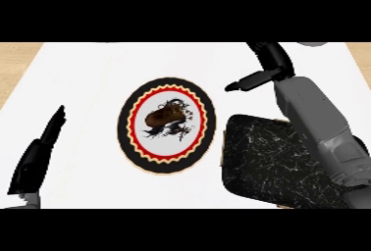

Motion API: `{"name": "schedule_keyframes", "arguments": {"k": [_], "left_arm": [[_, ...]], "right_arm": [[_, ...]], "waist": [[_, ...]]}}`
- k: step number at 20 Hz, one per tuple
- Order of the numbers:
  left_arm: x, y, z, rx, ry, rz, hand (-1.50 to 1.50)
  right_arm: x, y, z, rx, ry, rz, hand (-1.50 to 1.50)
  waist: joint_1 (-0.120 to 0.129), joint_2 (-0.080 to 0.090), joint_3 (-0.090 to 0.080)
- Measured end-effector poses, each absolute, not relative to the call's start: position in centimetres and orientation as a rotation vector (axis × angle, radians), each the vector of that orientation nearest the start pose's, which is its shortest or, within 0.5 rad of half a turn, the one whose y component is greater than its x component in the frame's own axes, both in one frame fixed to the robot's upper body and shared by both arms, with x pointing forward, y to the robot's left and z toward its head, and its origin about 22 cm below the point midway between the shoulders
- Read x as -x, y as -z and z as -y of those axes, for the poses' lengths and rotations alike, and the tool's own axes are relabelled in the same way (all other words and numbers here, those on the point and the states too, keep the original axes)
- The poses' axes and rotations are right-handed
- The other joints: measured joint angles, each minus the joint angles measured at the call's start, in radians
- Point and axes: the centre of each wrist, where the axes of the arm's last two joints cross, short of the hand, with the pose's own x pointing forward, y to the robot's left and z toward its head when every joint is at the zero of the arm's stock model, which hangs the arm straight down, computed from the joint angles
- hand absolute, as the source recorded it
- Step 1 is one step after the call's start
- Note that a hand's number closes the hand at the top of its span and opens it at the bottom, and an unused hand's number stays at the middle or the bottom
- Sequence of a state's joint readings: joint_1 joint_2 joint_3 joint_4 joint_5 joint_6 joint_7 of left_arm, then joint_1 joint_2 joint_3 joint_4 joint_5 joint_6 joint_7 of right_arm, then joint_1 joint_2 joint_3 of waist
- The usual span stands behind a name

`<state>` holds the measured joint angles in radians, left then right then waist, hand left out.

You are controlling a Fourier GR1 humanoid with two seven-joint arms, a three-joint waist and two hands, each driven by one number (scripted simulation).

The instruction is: Pick the sweet potato from the tray and place it in the plate

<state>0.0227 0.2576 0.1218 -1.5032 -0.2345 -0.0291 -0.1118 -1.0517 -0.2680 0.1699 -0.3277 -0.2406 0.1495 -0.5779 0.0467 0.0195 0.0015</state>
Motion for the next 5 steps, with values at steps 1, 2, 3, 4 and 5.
{"name": "schedule_keyframes", "arguments": {"k": [1, 2, 3, 4, 5], "left_arm": [[-23.4, -0.4, -32.4, -0.443, 0.33, 1.549, 0.0], [-23.6, -0.5, -32.3, -0.442, 0.332, 1.551, 0.0], [-23.5, -0.2, -32.4, -0.438, 0.334, 1.549, 0.0], [-23.5, -0.1, -32.4, -0.434, 0.338, 1.549, 0.0], [-23.5, -0.1, -32.3, -0.435, 0.335, 1.553, 0.0]], "right_arm": [[-44.9, -7.2, 22.0, -0.157, -0.438, 1.858, -1.5], [-45.0, -7.2, 22.8, -0.158, -0.444, 1.86, -1.5], [-45.1, -7.4, 23.5, -0.156, -0.445, 1.862, -1.5], [-45.0, -7.3, 24.2, -0.152, -0.445, 1.864, -1.5], [-44.9, -7.0, 24.8, -0.144, -0.443, 1.869, -1.5]], "waist": [[0.002, 0.001, 0.0], [0.003, 0.002, 0.0], [0.005, 0.002, 0.0], [0.008, 0.004, 0.0], [0.01, 0.004, 0.0]]}}
